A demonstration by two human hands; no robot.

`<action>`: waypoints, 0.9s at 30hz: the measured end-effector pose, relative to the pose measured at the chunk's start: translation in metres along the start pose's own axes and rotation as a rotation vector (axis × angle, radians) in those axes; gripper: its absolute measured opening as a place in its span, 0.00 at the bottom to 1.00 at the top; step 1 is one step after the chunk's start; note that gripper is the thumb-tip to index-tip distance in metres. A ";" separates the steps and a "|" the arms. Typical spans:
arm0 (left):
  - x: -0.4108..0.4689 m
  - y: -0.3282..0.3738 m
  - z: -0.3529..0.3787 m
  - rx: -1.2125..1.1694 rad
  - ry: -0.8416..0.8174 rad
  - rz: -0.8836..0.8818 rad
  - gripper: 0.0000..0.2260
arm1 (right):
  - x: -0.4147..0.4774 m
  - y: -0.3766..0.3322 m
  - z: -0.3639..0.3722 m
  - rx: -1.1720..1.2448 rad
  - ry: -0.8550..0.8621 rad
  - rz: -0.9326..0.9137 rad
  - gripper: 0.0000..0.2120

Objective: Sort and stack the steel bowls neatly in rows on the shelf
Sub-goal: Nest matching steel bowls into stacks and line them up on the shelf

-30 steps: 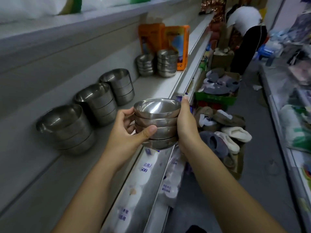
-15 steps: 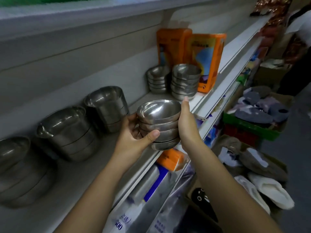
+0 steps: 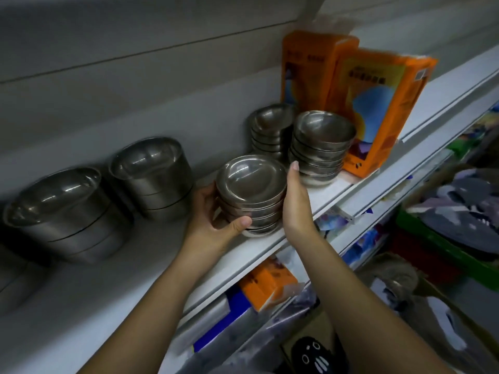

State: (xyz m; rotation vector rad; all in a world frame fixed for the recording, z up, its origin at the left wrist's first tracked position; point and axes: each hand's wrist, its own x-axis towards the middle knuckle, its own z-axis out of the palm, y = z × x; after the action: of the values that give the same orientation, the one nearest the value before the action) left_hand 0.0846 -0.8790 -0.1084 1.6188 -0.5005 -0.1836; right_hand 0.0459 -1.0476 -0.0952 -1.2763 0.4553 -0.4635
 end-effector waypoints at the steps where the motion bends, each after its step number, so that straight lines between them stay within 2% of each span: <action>1: 0.000 -0.001 0.001 0.007 0.014 0.008 0.34 | 0.002 0.001 -0.001 0.014 -0.017 -0.003 0.25; 4: -0.003 -0.003 0.006 0.020 0.041 0.024 0.36 | 0.002 0.006 -0.014 -0.025 -0.062 -0.021 0.39; 5: -0.004 -0.005 0.006 0.017 0.043 0.018 0.38 | 0.000 0.010 -0.022 -0.056 -0.080 -0.031 0.40; 8: -0.009 -0.015 0.006 0.008 0.026 -0.041 0.42 | -0.012 0.021 -0.045 -0.144 -0.156 -0.059 0.29; 13: -0.006 -0.023 0.008 0.066 0.073 -0.082 0.37 | -0.009 0.018 -0.057 -0.319 -0.230 -0.160 0.25; 18: 0.019 -0.020 0.018 0.083 0.138 -0.082 0.35 | 0.032 0.019 -0.050 -0.383 -0.273 -0.190 0.16; 23: 0.046 -0.019 0.029 0.116 0.243 -0.065 0.35 | 0.075 0.023 -0.031 -0.448 -0.333 -0.266 0.17; 27: 0.061 -0.023 0.032 0.190 0.295 -0.053 0.36 | 0.100 0.033 -0.016 -0.506 -0.280 -0.329 0.18</action>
State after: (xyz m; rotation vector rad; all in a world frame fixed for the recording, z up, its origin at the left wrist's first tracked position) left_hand 0.1309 -0.9333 -0.1238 1.8088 -0.2537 0.0661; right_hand 0.1221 -1.1091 -0.1373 -1.8911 0.1218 -0.4485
